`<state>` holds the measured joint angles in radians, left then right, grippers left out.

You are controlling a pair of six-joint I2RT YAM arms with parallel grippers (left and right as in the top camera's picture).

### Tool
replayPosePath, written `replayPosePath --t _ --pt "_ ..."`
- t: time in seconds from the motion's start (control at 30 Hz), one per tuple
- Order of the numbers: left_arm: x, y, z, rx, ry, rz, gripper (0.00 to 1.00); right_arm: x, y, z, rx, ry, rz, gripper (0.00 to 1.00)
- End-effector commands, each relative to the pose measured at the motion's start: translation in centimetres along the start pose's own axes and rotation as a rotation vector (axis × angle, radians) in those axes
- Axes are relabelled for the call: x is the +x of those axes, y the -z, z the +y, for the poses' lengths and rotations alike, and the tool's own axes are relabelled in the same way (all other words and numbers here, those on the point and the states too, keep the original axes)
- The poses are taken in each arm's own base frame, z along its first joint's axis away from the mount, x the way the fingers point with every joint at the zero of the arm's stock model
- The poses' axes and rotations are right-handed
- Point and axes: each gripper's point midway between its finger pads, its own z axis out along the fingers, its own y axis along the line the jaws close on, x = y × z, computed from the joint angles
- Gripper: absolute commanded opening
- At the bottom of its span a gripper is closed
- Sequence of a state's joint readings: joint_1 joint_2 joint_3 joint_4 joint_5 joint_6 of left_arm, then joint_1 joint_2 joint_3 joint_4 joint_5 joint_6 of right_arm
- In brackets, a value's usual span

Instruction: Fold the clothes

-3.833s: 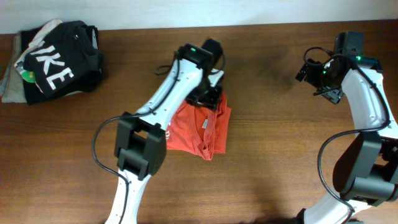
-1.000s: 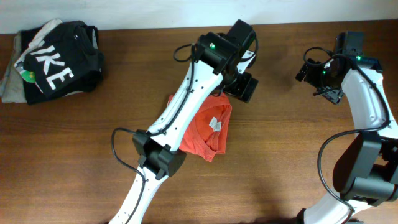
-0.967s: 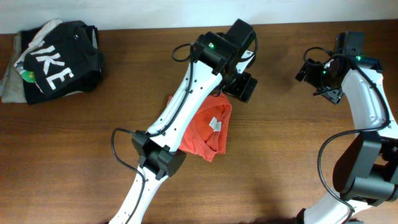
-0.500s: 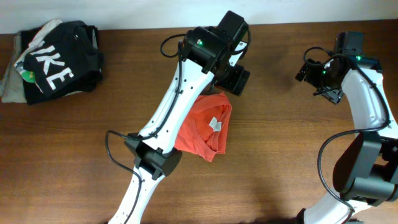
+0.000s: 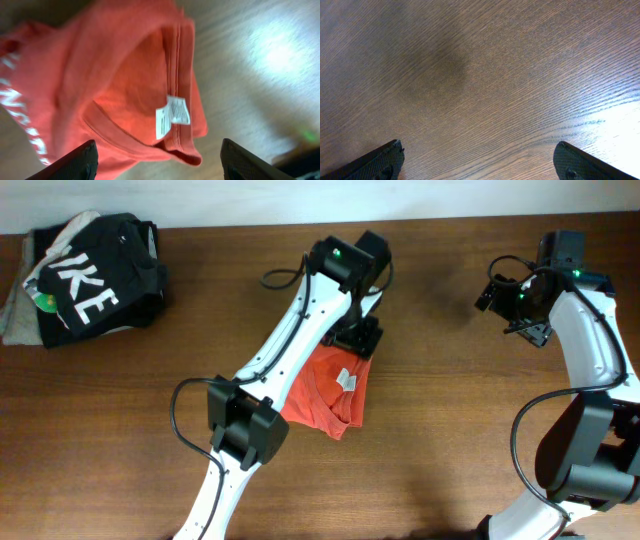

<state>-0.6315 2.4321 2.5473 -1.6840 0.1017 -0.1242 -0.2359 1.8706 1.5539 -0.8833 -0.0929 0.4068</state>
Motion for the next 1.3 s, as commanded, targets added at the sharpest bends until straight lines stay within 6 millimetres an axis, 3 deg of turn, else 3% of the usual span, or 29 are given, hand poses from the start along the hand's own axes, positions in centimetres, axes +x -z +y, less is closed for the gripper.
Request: replayPosePath --t 0.0,0.2,0.4,0.53,0.73,0.87,1.03,1.27 --pt "2.1 1.9 -1.0 0.072 -0.004 0.014 0.78 -0.6 0.8 -0.1 0.009 0.011 -0.028 0.99" --pt "5.0 -1.7 -1.2 0.089 0.015 0.181 0.75 -0.6 0.8 -0.1 0.009 0.011 -0.028 0.99" --pt "6.4 -4.6 -2.2 0.092 -0.003 0.252 0.74 -0.6 0.8 -0.1 0.009 0.011 -0.028 0.99" --pt "6.2 -6.7 -4.2 0.138 -0.034 0.238 0.74 -0.6 0.8 -0.1 0.009 0.011 -0.028 0.99" --pt "6.1 -9.6 -4.6 0.141 -0.032 0.224 0.74 -0.6 0.8 -0.1 0.009 0.011 -0.028 0.99" --pt "5.5 -9.5 -4.7 0.144 -0.038 0.199 0.74 -0.6 0.8 -0.1 0.009 0.011 -0.029 0.99" --pt "4.1 -7.9 -5.4 0.155 -0.055 0.143 0.73 -0.6 0.8 -0.1 0.009 0.011 -0.029 0.99" --pt "2.8 -7.4 -8.0 0.245 -0.106 0.083 0.74 -0.5 0.8 0.0 0.009 0.011 -0.028 0.99"
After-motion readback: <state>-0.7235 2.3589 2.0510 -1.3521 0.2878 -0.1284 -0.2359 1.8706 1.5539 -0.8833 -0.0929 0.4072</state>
